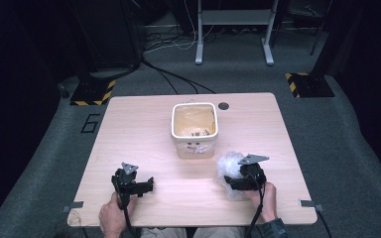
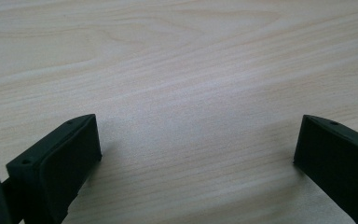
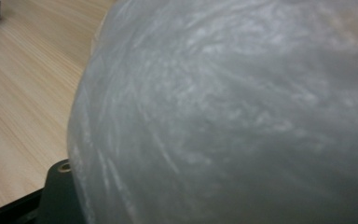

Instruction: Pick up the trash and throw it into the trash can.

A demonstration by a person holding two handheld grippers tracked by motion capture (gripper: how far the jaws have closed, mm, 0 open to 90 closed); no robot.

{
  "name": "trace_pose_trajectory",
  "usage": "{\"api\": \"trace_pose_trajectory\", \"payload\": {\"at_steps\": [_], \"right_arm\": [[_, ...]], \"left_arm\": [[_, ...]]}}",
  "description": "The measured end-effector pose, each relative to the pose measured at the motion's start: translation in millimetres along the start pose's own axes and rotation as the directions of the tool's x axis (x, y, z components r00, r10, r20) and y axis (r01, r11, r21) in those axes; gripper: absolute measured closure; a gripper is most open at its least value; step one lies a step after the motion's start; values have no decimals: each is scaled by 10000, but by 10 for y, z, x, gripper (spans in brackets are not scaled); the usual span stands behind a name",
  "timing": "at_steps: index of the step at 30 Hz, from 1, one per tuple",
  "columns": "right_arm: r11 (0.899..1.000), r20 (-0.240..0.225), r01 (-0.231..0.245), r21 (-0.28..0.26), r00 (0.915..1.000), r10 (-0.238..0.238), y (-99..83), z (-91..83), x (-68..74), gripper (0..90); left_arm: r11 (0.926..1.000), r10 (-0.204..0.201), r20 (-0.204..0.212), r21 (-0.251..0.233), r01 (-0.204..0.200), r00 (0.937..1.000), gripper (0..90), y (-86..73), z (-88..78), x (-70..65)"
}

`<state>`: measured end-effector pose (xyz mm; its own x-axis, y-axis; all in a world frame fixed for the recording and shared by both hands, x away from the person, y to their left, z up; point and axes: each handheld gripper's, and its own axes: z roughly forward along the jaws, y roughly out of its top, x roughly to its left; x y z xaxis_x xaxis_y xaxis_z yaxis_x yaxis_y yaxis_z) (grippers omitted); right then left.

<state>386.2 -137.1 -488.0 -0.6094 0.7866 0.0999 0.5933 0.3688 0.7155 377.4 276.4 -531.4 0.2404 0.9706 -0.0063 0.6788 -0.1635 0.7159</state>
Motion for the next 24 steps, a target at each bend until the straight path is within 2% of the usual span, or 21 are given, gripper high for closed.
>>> {"api": "trace_pose_trajectory", "payload": {"at_steps": [6, 10, 24], "right_arm": [[9996, -38, 86, -260, 10000, -88, 98, -123, -16, 312], [9987, 13, 327, -392, 9995, -326, 193, -200, 8, 312], [9967, -14, 499, -638, 9987, -501, 351, -298, -1, 312]], "left_arm": [[10000, 1, 1, 2, -1, 10000, 1, 0, 0, 0], [10000, 2, 2, 2, -2, 10000, 1, 0, 0, 0], [10000, 0, 2, -2, 0, 10000, 1, 0, 0, 0]]}}
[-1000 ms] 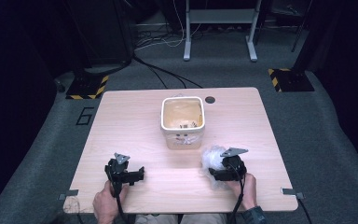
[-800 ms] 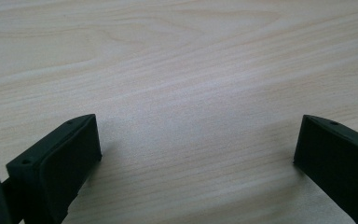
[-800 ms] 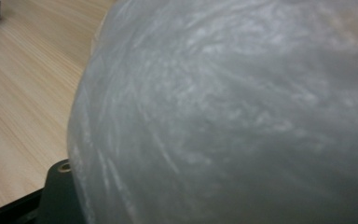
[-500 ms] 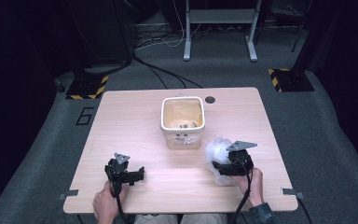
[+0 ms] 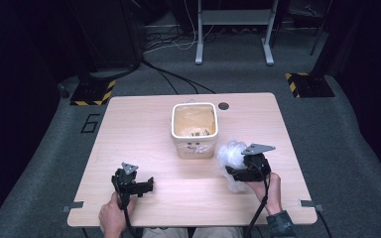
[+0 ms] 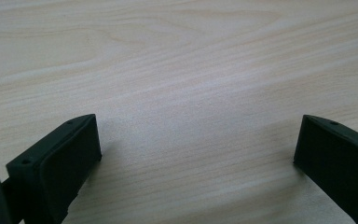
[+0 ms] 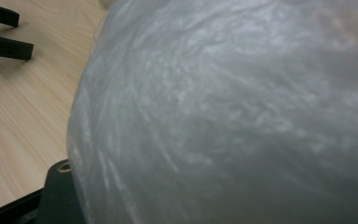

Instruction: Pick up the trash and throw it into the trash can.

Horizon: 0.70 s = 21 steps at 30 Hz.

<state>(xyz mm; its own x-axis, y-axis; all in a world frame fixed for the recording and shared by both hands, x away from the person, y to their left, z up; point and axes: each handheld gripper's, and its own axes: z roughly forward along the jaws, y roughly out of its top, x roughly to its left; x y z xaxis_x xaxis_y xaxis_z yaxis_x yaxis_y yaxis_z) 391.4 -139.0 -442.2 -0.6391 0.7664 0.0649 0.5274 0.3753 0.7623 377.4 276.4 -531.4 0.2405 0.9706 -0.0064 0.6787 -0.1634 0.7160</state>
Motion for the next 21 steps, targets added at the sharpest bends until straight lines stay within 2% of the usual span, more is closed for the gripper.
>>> {"api": "trace_pose_trajectory", "payload": {"at_steps": [21], "right_arm": [[9981, -86, 545, -299, 9985, -548, 367, -146, -17, 311]], "left_arm": [[10000, 2, 0, 3, -2, 10000, 1, 0, 0, 0]]}}
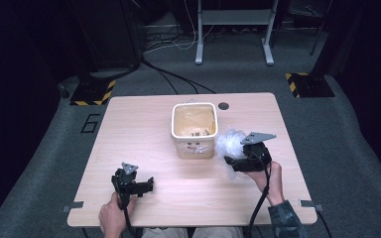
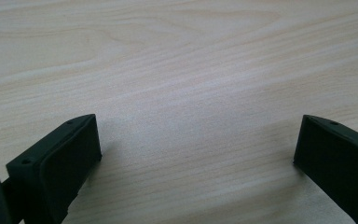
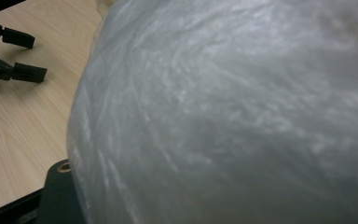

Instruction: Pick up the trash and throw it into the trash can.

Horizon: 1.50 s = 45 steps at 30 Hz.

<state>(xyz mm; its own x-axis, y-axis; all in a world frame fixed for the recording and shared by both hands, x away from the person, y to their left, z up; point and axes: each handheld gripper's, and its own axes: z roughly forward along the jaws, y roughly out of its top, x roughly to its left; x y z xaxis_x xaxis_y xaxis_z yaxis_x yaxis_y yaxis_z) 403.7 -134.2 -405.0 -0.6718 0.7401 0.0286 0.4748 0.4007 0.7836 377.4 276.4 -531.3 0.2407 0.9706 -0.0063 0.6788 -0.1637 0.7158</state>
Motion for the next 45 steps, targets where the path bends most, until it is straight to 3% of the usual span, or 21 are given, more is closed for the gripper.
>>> {"api": "trace_pose_trajectory", "payload": {"at_steps": [28, 45], "right_arm": [[9965, -129, 780, -309, 9968, -784, 477, -66, -9, 312], [9916, -330, 1133, -619, 9928, -1154, 861, 1, -18, 311]], "left_arm": [[10000, -1, -1, 0, 1, 10000, 1, 0, 0, 0], [10000, 4, -1, 1, -4, 10000, 1, 0, 0, 0]]}}
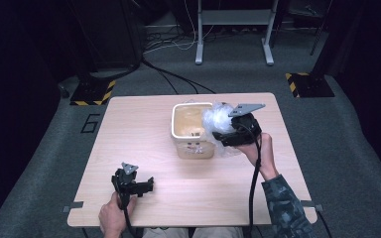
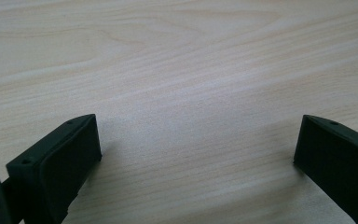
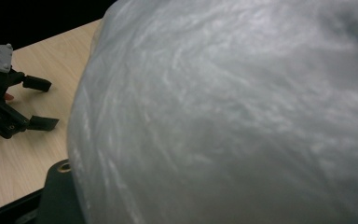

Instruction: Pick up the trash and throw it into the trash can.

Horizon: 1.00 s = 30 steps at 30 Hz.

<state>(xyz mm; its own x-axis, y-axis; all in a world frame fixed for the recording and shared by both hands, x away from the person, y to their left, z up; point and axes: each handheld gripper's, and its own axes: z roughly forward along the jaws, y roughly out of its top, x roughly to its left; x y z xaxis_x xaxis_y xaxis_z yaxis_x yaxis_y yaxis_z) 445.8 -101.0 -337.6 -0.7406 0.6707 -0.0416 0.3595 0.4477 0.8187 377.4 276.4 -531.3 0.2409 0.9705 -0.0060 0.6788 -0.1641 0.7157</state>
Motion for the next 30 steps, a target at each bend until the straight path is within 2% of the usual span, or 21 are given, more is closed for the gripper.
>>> {"api": "trace_pose_trajectory", "payload": {"at_steps": [7, 10, 17, 25, 30], "right_arm": [[9995, -109, 321, -15, 9994, -321, 219, 105, -6, 311], [9998, -156, 200, 39, 9997, -199, 286, 175, -31, 311], [9993, -269, 301, 239, 9992, -295, 397, 346, -76, 311], [9988, -467, 90, 490, 9989, -67, 482, 544, -138, 311], [9976, -580, 250, 645, 9981, -213, 519, 672, -163, 310]], "left_arm": [[10000, -4, 0, -2, 4, 10000, 1, 0, 0, 0], [10000, 1, 0, 4, -1, 10000, 1, 0, 0, 0], [10000, 2, -3, -5, -2, 10000, 1, 0, 0, 0], [10000, 1, -1, -4, -1, 10000, 1, 0, 0, 0], [10000, 27, 7, 14, -27, 10000, 1, 0, -1, 1]]}}
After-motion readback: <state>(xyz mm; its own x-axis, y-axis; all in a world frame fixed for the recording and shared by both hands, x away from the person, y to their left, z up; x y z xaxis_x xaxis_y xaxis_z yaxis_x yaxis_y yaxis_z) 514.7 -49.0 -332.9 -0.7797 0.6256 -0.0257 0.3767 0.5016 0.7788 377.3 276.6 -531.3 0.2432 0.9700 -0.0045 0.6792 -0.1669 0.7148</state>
